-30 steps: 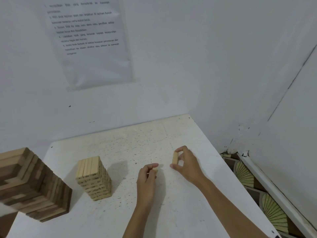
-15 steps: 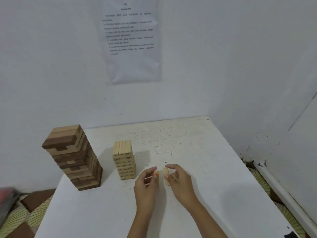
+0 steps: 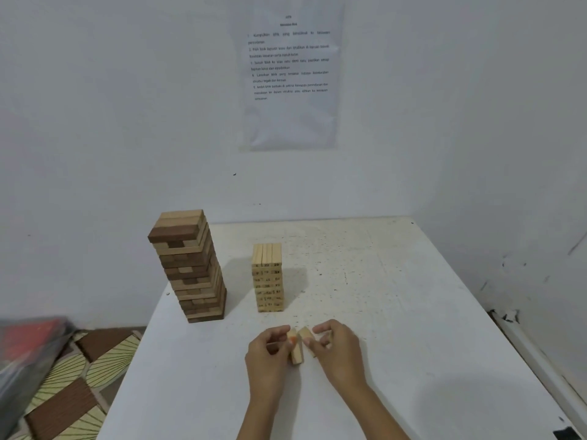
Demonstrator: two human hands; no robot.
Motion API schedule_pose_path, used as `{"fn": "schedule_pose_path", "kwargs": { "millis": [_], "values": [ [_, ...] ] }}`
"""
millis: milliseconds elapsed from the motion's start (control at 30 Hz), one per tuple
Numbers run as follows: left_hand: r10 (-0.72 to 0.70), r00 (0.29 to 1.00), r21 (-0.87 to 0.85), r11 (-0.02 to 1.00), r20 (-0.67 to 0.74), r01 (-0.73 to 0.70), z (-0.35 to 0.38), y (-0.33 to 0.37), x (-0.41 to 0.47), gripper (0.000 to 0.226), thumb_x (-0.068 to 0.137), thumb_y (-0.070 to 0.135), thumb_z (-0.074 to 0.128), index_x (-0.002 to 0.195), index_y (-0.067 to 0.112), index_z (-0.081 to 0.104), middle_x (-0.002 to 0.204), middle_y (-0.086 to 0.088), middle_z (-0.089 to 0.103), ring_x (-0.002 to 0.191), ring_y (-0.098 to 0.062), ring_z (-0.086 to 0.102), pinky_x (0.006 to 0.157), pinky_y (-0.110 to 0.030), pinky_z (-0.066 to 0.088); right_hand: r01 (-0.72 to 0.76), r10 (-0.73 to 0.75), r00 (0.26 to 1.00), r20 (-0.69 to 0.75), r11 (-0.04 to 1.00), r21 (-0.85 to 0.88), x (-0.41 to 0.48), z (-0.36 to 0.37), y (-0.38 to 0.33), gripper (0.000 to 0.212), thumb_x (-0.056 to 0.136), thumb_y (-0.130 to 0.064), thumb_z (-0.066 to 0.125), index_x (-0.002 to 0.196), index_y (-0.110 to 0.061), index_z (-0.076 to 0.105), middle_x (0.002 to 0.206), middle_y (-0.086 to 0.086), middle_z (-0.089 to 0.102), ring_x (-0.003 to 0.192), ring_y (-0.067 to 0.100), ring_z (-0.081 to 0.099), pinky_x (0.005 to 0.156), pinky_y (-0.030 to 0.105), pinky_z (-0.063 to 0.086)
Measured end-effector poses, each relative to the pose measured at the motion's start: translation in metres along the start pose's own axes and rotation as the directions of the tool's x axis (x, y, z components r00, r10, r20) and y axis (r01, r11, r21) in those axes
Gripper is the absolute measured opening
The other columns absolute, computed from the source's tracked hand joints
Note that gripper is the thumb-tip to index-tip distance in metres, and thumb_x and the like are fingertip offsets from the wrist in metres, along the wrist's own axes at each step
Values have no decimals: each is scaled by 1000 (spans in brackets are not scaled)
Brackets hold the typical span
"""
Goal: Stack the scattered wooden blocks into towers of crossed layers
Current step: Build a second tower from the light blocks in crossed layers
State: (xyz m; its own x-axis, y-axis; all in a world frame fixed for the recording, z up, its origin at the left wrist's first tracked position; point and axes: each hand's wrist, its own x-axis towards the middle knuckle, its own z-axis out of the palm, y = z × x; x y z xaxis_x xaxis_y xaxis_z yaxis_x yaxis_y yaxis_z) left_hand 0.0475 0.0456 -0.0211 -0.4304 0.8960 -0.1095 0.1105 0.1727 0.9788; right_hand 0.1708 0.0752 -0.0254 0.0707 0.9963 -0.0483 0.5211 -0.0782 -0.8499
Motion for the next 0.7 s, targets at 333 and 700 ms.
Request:
{"fn": "schedule_pose_path", "kwargs": {
  "millis": [333,700],
  "values": [
    [110,994,53,993,3,-110,7,-8,2,32,94,-3,53,97,28,62,105,-2,62,96,-15,61,83,-18,48,-36,21,992,123,992,124,9,-24,-4,38,102,-8,38,138,-15,47,119,7,45,94,6,46,80,3,35],
    [210,964,146,961,164,-234,6,-7,4,36,86,-10,58,110,16,66,104,8,66,92,11,58,76,-3,41,45,-36,995,-95,994,96,6,-6,-1,3,86,-7,70,90,-7,70,86,0,58,73,8,58,65,7,44]
  ]
}}
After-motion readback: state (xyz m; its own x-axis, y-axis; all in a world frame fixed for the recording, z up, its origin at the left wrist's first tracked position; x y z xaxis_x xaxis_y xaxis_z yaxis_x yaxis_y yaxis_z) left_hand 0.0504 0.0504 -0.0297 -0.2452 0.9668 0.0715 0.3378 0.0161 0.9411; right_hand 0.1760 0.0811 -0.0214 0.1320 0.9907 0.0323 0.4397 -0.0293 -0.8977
